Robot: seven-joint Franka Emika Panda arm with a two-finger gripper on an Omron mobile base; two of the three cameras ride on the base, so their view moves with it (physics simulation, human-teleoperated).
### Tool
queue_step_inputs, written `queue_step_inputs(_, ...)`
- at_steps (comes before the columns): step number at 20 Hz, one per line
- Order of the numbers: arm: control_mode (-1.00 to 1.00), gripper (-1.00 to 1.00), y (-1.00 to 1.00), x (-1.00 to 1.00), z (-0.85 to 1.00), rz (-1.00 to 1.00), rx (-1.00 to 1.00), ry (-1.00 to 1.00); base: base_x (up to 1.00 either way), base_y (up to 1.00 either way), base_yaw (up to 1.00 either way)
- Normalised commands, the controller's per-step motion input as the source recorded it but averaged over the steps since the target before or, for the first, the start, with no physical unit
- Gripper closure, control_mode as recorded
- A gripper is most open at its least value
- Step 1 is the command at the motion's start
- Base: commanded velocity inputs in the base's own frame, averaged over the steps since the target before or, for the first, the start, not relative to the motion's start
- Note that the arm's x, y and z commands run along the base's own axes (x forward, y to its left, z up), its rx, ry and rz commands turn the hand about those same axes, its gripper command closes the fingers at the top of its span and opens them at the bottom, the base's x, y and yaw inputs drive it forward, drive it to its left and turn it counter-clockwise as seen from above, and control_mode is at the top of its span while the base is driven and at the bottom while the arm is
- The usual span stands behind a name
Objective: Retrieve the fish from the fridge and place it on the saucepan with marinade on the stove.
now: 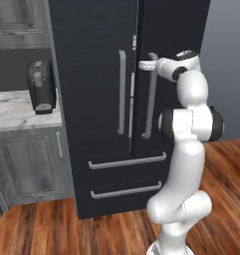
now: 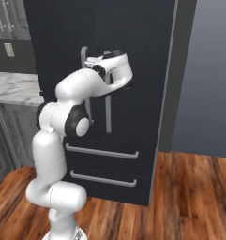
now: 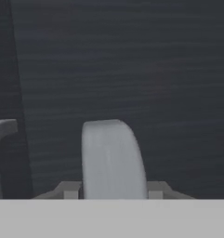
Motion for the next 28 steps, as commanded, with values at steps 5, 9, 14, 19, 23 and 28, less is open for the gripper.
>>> queue_step_inputs(5, -1.00, 1.00, -0.08, -0.39, 0.23, -0.18, 0.00, 0.00, 0.00, 0.00, 0.00)
queue_step_inputs(9, -1.00, 1.00, -0.26, -0.56, 0.31, -0.23, 0.00, 0.02, 0.00, 0.00, 0.00)
queue_step_inputs(14, -1.00, 1.00, -0.33, -0.63, 0.37, -0.22, 0.00, 0.07, 0.00, 0.00, 0.00)
queue_step_inputs(19, -1.00, 1.00, -0.36, -0.65, 0.30, -0.15, 0.00, 0.09, 0.00, 0.00, 0.00)
queue_step_inputs(23, -1.00, 1.00, -0.39, -0.67, 0.22, -0.11, 0.00, 0.08, 0.00, 0.00, 0.00)
queue_step_inputs(28, -1.00, 1.00, -0.45, -0.71, 0.20, -0.09, 0.02, 0.09, 0.00, 0.00, 0.00)
